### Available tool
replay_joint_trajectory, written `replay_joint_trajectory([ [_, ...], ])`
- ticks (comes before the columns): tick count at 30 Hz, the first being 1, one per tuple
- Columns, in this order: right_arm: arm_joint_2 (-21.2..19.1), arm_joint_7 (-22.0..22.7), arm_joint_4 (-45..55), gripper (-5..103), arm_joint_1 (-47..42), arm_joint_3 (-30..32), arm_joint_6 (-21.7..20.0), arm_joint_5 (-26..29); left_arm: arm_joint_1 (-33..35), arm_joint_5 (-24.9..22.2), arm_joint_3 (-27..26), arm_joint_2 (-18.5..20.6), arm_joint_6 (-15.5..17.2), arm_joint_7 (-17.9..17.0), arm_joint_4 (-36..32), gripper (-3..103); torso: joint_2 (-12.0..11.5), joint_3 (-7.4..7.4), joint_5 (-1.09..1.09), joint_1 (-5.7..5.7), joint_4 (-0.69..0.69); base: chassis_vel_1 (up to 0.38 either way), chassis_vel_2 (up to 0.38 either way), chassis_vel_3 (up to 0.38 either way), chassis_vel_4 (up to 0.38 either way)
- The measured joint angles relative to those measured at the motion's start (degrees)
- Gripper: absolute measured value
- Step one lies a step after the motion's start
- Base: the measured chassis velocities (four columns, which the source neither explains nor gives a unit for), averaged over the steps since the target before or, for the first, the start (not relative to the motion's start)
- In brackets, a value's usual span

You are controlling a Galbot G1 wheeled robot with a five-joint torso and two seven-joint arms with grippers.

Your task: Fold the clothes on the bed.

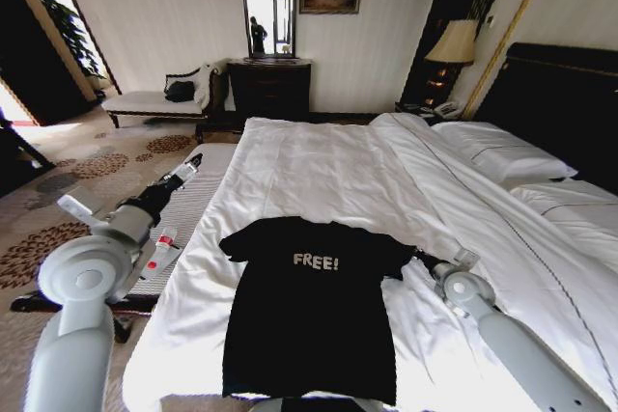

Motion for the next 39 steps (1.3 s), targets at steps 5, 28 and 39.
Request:
replay_joint_trajectory([
  [5, 0.1, -0.1, -1.1, 0, 0.3, -0.2, -0.1, -0.3, 0.1, 0.0, 0.2, 0.0, 0.0, 0.0, -0.1, 100, 0.0, 0.0, 0.0, 0.0, 0.0, 0.0, 0.0, 0.0, 0.0],
  [28, -12.6, 5.8, 22.3, 57, -22.5, 9.2, -2.1, 10.1, 0.1, 0.2, 0.5, -1.1, 0.0, 0.2, 0.1, 100, 0.0, -0.01, -0.02, -0.02, -0.01, 0.0, 0.0, 0.0, 0.0],
  [39, -9.9, 15.7, 35.6, 98, -30.3, 9.0, -8.4, 23.4, -1.5, -0.3, 0.8, -2.4, 0.2, 0.8, -0.5, 100, 0.0, -0.01, -0.02, -0.02, 0.0, 0.0, 0.0, 0.0, 0.0],
])
